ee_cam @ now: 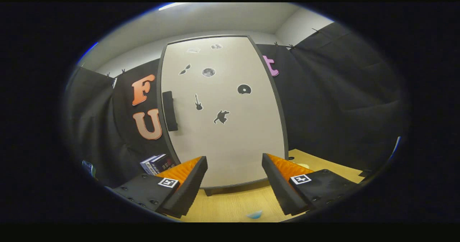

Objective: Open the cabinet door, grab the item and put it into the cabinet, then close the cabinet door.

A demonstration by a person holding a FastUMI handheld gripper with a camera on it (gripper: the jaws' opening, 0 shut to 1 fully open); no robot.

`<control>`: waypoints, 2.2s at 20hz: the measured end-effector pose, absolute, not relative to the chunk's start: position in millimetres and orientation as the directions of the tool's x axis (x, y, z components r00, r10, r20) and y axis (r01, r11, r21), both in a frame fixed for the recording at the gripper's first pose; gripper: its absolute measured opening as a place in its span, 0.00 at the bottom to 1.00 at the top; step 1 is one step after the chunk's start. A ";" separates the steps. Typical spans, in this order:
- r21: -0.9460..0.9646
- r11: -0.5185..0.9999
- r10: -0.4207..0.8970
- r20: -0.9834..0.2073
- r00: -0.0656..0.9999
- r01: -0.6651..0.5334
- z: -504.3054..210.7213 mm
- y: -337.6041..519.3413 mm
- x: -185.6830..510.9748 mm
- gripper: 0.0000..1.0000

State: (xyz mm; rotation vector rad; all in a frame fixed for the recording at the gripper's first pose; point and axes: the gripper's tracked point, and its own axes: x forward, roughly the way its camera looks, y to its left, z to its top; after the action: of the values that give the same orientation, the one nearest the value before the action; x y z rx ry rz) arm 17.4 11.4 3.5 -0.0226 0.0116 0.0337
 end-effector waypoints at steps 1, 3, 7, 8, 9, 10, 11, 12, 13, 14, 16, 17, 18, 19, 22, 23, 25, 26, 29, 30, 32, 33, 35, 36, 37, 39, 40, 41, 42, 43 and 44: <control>-0.023 0.999 0.033 -0.010 0.999 -0.033 3.0 11.0 16.8 0.98; -0.020 1.000 0.019 0.004 1.000 -0.019 3.4 7.0 17.2 0.98; 0.008 1.000 0.005 -0.004 1.000 -0.005 0.6 1.3 16.8 0.98; 0.011 1.000 -0.003 0.001 1.000 0.003 2.3 -0.9 17.2 0.98; 0.013 1.000 -0.009 0.004 1.000 0.009 2.4 -3.0 15.9 0.98; 0.014 1.000 -0.013 0.004 1.000 0.013 2.6 -3.4 15.1 0.98; 0.014 1.000 -0.014 0.004 1.000 0.014 3.6 -3.0 13.6 0.98; 0.021 1.000 -0.017 0.001 1.000 0.017 4.7 -2.0 12.4 0.98; 0.033 0.999 -0.015 0.000 1.000 0.015 6.2 0.1 11.8 0.97; 0.039 0.999 -0.002 -0.002 1.000 0.002 7.9 5.1 10.1 0.98; 0.038 0.999 0.006 -0.002 1.000 -0.006 12.0 9.5 10.2 0.98; 0.030 1.000 0.005 0.002 1.000 -0.005 15.8 11.2 10.8 0.98; 0.019 1.000 0.006 0.008 1.000 -0.006 20.6 13.8 11.2 0.98; 0.010 1.000 0.012 0.011 1.000 -0.013 26.0 18.3 11.6 0.98; -0.009 0.998 0.059 0.032 0.998 -0.059 49.5 40.5 18.2 0.97; -0.022 0.997 0.079 0.033 0.996 -0.078 55.0 49.8 21.8 0.97; -0.055 0.993 0.109 0.028 0.994 -0.107 62.1 66.8 31.8 0.97; -0.066 0.990 0.125 0.020 0.992 -0.123 63.5 76.5 37.8 0.97; -0.063 0.979 0.196 -0.010 0.981 -0.196 69.3 114.0 53.9 0.98; -0.057 0.974 0.217 -0.013 0.976 -0.217 73.2 126.1 60.2 0.98; -0.068 0.967 0.246 -0.010 0.969 -0.247 82.1 147.1 75.0 0.97; -0.088 0.963 0.255 -0.005 0.967 -0.254 85.8 156.2 83.1 0.97; -0.151 0.956 0.253 -0.011 0.967 -0.252 88.2 171.3 100.6 0.97; -0.181 0.952 0.249 -0.021 0.968 -0.248 86.8 178.5 109.1 0.98; -0.204 0.948 0.245 -0.028 0.969 -0.245 85.8 185.5 116.8 0.97; -0.228 0.946 0.230 -0.029 0.973 -0.231 82.7 194.7 133.5 0.97; -0.231 0.946 0.227 -0.034 0.973 -0.229 80.0 198.6 140.5 0.97; -0.233 0.946 0.223 -0.041 0.974 -0.227 76.6 201.1 147.6 0.97; -0.228 0.947 0.220 -0.050 0.974 -0.226 73.0 202.9 153.6 0.96; -0.220 0.948 0.219 -0.064 0.974 -0.228 68.3 204.7 160.1 0.96; -0.209 0.950 0.221 -0.076 0.972 -0.232 64.1 206.1 165.5 0.96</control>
State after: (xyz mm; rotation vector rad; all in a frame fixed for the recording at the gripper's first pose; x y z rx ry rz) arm 165.5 206.1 64.1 -0.2183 0.0517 0.2304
